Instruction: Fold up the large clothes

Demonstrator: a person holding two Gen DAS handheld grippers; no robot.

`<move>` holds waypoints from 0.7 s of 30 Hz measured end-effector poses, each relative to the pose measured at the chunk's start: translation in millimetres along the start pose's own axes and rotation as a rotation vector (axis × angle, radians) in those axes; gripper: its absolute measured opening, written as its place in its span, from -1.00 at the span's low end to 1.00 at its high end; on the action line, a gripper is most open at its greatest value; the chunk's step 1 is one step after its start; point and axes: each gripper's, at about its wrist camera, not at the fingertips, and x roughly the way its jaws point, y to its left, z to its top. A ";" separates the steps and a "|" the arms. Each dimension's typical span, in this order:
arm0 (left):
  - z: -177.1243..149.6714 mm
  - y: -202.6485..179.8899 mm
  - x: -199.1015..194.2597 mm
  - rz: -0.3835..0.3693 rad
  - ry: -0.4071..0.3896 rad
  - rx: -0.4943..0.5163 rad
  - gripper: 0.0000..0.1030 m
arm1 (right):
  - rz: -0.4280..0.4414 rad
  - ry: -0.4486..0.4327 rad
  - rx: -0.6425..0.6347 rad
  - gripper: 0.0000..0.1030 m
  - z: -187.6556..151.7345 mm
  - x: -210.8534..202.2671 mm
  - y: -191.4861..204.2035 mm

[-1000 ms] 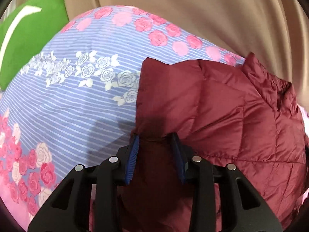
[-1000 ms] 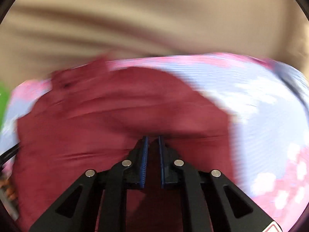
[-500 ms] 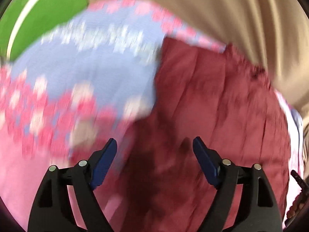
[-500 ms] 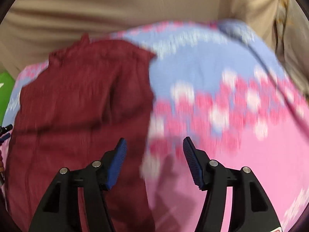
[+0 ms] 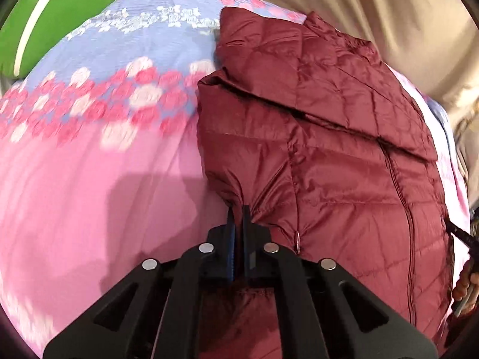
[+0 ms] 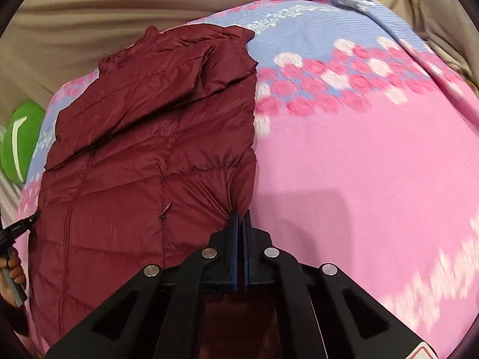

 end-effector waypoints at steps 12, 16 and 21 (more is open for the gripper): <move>-17.0 -18.6 -92.1 -0.079 -0.140 0.026 -0.38 | -0.008 -0.127 -0.061 0.26 -21.6 -82.4 7.5; 31.1 -51.1 -68.7 -0.110 -0.218 0.025 -0.03 | 0.024 -0.137 -0.083 0.25 39.4 -32.6 31.5; 37.5 -69.2 -11.1 -0.061 -0.130 0.038 -0.07 | 0.110 0.011 -0.052 -0.95 66.2 27.7 52.5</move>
